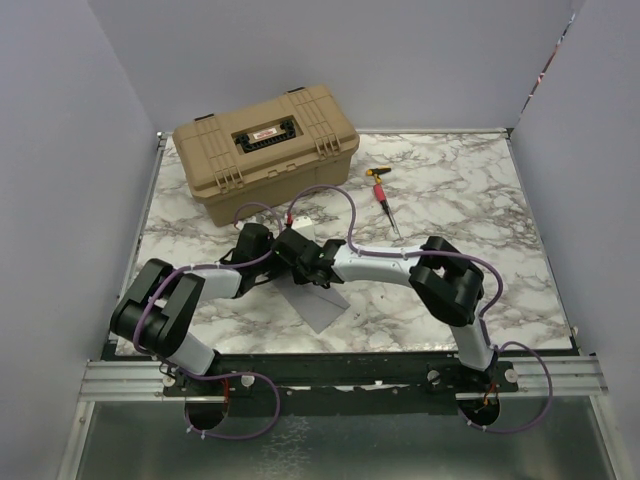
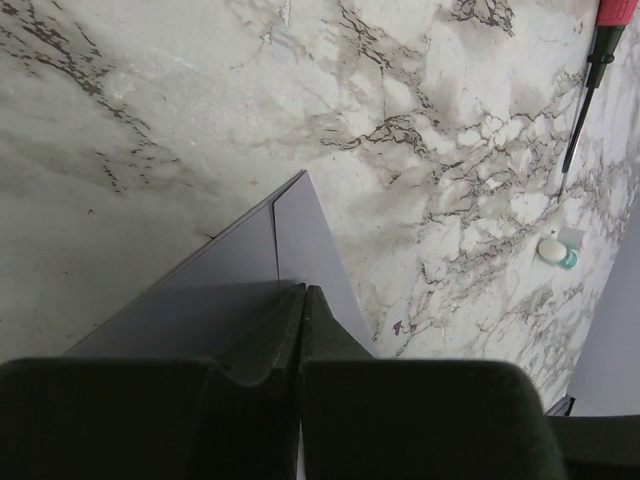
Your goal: Place the letter into the envelope and seal it
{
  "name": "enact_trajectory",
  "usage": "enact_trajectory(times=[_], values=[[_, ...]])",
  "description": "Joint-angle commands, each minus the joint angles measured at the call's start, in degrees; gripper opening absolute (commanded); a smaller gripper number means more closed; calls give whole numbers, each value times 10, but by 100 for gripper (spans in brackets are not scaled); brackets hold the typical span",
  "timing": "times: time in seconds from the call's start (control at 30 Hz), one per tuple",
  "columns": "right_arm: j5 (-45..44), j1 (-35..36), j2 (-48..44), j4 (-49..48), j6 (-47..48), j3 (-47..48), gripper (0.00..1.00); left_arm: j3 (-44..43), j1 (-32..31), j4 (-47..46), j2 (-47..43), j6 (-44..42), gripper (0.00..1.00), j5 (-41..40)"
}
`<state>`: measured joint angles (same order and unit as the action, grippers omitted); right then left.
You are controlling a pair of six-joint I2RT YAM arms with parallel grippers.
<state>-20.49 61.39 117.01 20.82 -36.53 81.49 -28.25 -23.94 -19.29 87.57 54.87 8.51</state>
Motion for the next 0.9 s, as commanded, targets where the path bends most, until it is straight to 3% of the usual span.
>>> enact_trajectory(times=[0.0, 0.87], values=[[-32, -3, 18, 45, -24, 14, 12, 22, 4, 43, 12, -4, 0, -28], [96, 0, -54, 55, -29, -102, 1, 17, 4, 53, 26, -13, 0, -37]])
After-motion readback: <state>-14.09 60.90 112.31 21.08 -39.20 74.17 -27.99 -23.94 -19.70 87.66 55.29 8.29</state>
